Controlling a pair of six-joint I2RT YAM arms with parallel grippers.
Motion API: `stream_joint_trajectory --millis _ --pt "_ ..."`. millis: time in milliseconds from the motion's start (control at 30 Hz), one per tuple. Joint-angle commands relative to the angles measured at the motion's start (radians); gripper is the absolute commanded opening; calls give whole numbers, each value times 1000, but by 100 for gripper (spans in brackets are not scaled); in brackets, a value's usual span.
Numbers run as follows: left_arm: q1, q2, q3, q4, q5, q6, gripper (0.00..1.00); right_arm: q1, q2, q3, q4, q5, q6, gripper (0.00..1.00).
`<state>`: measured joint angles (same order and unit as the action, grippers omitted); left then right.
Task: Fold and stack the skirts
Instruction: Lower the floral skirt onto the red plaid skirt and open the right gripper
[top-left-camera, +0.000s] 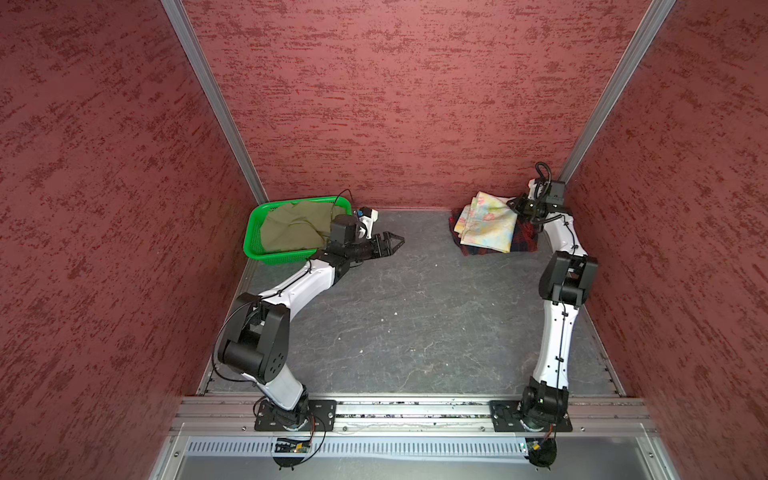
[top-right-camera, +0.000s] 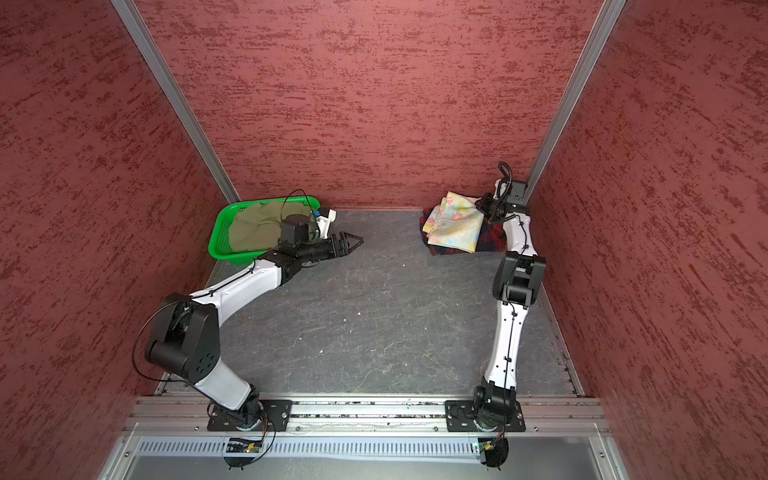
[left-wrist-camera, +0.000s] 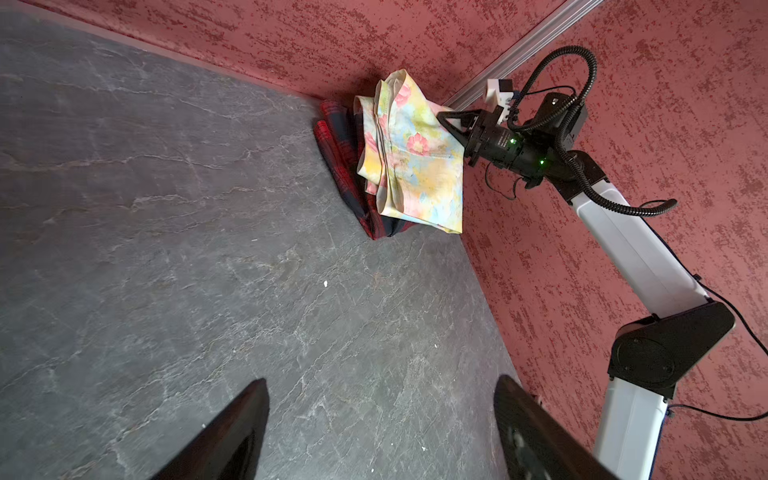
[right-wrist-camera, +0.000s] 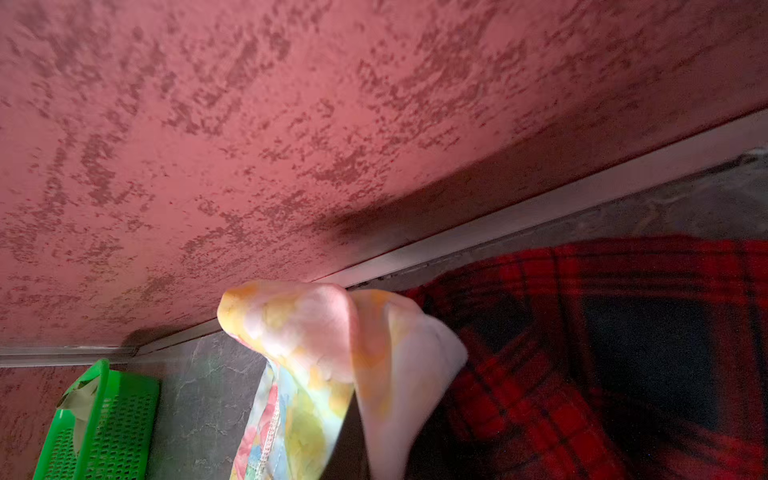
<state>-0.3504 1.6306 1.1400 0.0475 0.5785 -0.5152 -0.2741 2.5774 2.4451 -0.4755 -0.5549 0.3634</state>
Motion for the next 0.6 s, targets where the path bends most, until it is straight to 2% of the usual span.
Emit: stream_joint_trajectory --millis 0,367,400,500,567 --pt "-8 12 33 -26 0 25 85 -5 2 55 23 -2 -55 0" --pt "-13 24 72 -82 -25 44 85 -2 39 45 111 179 -148 0" --pt "-13 25 75 -86 -25 44 85 -3 42 45 124 188 -151 3" --pt "-13 26 86 -102 -42 50 86 -3 38 45 174 230 -142 27" --pt "-13 24 93 -115 -60 53 88 -2 24 43 205 242 -128 57"
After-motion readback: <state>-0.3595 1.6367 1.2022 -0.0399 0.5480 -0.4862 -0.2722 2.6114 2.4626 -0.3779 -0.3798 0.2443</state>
